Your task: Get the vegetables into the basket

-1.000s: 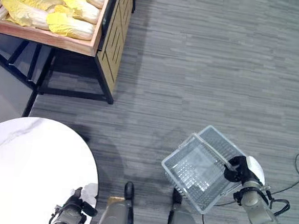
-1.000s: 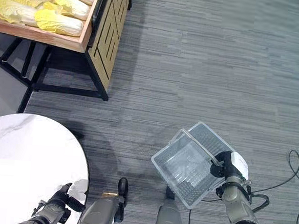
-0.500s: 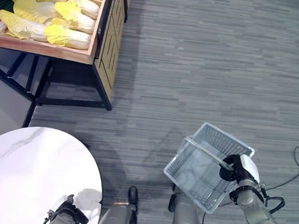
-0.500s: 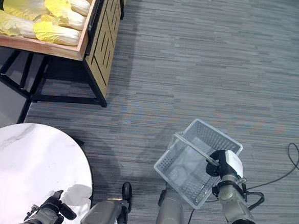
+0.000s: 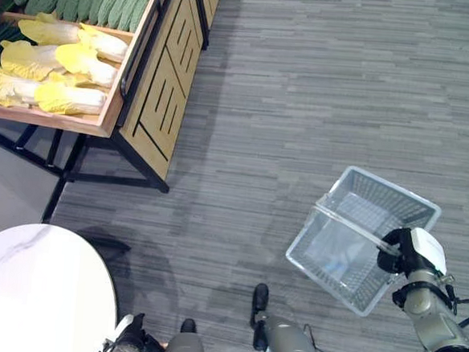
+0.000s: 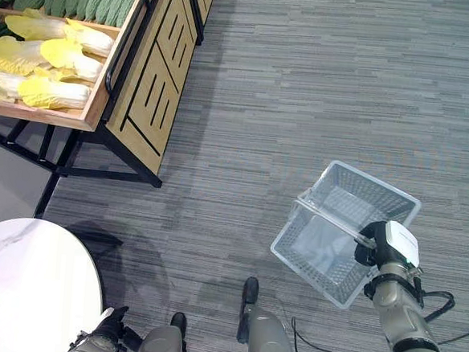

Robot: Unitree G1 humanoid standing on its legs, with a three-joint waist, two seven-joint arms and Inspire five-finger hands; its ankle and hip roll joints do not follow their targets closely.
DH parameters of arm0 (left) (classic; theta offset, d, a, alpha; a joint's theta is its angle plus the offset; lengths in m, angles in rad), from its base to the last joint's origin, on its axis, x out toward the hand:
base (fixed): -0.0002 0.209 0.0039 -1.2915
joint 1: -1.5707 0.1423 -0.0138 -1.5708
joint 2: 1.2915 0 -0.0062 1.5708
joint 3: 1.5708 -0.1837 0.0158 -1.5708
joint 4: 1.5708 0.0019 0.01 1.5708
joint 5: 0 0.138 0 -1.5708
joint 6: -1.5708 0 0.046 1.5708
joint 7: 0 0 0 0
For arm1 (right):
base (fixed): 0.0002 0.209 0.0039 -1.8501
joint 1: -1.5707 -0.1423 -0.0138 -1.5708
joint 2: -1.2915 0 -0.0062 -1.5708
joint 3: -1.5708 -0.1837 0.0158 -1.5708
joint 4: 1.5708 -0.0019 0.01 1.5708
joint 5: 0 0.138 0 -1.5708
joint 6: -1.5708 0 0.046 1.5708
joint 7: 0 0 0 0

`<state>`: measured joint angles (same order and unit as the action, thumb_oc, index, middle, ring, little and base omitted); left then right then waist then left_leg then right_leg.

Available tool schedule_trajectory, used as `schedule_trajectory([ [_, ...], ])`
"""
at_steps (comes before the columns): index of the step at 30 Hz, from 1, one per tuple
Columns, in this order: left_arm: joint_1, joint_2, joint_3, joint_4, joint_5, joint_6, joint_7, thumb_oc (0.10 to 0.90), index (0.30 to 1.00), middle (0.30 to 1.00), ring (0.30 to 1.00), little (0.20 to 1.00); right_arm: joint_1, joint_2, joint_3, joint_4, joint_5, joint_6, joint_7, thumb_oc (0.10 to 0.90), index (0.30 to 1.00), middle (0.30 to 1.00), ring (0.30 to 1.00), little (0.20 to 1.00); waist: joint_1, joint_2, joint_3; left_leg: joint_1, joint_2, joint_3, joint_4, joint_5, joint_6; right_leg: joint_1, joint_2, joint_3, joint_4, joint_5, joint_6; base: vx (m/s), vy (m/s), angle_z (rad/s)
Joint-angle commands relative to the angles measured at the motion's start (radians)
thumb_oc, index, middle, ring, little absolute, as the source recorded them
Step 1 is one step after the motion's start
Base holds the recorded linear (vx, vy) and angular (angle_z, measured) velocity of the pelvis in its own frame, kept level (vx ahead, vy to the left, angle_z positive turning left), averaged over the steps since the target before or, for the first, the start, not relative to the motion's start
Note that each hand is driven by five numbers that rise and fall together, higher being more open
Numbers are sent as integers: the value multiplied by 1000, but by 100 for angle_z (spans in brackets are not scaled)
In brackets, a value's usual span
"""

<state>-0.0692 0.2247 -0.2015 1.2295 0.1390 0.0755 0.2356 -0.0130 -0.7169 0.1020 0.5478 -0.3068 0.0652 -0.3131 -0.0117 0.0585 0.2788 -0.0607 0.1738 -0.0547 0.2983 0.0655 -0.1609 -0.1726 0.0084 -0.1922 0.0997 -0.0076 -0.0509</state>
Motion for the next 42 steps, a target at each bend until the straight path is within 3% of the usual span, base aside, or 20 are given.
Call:
schedule_trajectory([
  [1, -11, 72, -31, 24, 5, 9, 32, 900, 1000, 1000, 1000, 1000, -7, -67, -82, -70, -1, -53, -81, 400, 300, 300, 300, 300, 22, -53, -28, -96, -88, 27, -107, -3, 67, 12, -117, 34, 12, 2, 130, 109, -29, 18],
  [3, -11, 72, -34, 26, 7, 10, 34, 900, 1000, 1000, 1000, 1000, -1, -68, -87, -69, 2, -53, -84, 400, 300, 300, 300, 300, 26, -57, -29, -114, -83, 34, -135, -12, 72, 20, -121, 35, 10, -3, 135, 99, 15, 35],
  [5, -9, 71, -42, 29, 13, 13, 35, 900, 1000, 1000, 1000, 1000, 4, -69, -93, -68, 5, -50, -94, 400, 300, 300, 300, 300, 40, -48, -31, -173, -47, 42, -234, 58, 66, 42, -118, 40, 0, -12, 143, 211, 95, 16],
  [6, -4, 73, -46, 32, 20, 10, 34, 900, 1000, 1000, 1000, 1000, -1, -66, -88, -61, 7, -53, -103, 400, 300, 300, 300, 300, 59, -44, -30, -224, -33, 29, -296, 122, 53, 72, -108, 62, -3, -28, 144, 321, 149, -10],
  [7, 2, 76, -42, 32, 23, 10, 30, 900, 1000, 1000, 1000, 1000, -5, -64, -81, -60, 2, -53, -100, 400, 300, 300, 300, 300, 67, -41, -33, -225, -33, 17, -296, 131, 51, 85, -102, 77, -1, -38, 145, 329, 169, -22],
  [12, 24, 80, -34, 47, 41, 13, 23, 900, 1000, 1000, 1000, 1000, 0, -33, -63, -68, -24, -42, -76, 400, 300, 300, 300, 300, 79, -56, -57, -159, -57, 48, -301, 94, 80, 127, -116, 128, 16, -62, 162, 230, 203, -84],
  [20, 16, 97, -35, 32, 41, 9, 28, 900, 1000, 1000, 1000, 1000, -45, 26, -29, -25, -18, -34, -79, 400, 300, 300, 300, 300, 86, -88, -69, -128, -99, 109, -279, 28, 126, 104, -164, 165, 6, -10, 210, 78, 147, -22],
  [28, 16, 113, -30, 19, 33, 4, 34, 900, 1000, 1000, 1000, 1000, -39, 61, -31, 54, 1, -24, -78, 400, 300, 300, 300, 300, 81, -92, -92, -78, -119, 110, -348, 33, 136, 112, -178, 150, -5, 33, 233, 75, 62, -1],
  [37, 29, 118, -26, 33, 51, 2, 29, 900, 1000, 1000, 1000, 1000, -34, 80, -16, 112, -2, -27, -67, 400, 300, 300, 300, 300, 83, -97, -118, -34, -126, 106, -364, 15, 139, 144, -189, 136, -18, 34, 243, 54, 26, 6],
  [42, 44, 119, -29, 40, 55, 0, 4, 900, 1000, 1000, 1000, 1000, -61, 52, -4, 111, -19, -24, -49, 400, 300, 300, 300, 300, 84, -110, -113, -74, -162, 107, -239, -63, 169, 139, -226, 155, 8, 97, 263, 32, 107, -5],
])
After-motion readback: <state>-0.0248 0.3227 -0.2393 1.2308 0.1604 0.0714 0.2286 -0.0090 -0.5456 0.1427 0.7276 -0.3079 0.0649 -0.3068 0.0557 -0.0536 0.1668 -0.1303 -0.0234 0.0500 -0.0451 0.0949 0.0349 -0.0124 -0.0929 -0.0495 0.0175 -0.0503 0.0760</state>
